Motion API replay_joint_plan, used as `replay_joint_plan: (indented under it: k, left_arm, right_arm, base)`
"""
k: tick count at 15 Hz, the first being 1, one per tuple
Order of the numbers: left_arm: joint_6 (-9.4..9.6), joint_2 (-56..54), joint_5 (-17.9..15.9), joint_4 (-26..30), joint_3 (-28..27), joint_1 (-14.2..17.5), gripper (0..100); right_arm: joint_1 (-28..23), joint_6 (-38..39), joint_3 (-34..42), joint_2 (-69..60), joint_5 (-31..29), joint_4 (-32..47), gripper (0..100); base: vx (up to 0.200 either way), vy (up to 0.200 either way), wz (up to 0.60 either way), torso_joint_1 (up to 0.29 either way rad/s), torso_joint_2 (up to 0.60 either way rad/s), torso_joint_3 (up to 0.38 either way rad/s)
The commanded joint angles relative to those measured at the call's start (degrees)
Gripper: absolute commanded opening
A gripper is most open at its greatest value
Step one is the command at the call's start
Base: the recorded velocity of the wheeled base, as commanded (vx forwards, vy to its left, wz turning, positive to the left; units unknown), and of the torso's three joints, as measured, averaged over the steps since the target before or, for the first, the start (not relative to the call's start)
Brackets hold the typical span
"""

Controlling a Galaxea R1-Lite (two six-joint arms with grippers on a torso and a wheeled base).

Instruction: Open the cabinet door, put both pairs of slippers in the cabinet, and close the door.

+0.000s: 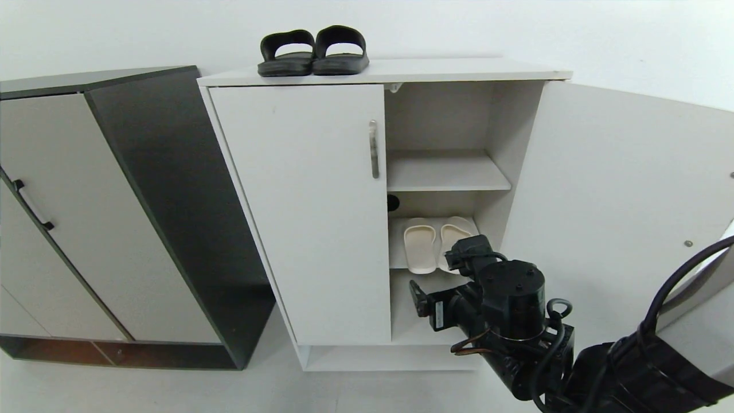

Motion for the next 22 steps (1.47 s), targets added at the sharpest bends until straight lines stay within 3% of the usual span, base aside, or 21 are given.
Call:
replay_joint_plan:
  k: [1,13,22]
  left_arm:
    - [0.0,0.0,0.0,0.0,0.0,0.0,0]
    - [-0.09,0.0,0.1,0.0,0.0,0.0,0]
    - [-0.35,0.0,0.2,0.0,0.0,0.0,0]
  right_arm:
    - [-0.1,0.1,-0.1,0.3,-0.1,0.0,100]
    - [-0.9,-0.6,0.7,1.3,-0.2,-2.2,100]
    - [-1.0,-1.7,1.3,1.4,-0.1,-2.8,100]
  base:
    - [0.0,0.2,0.0,-0.002,0.01,0.002]
    - [0.0,0.2,0.0,0.002,0.0,0.001]
    - [0.0,0.0,0.0,0.0,0.0,0.0]
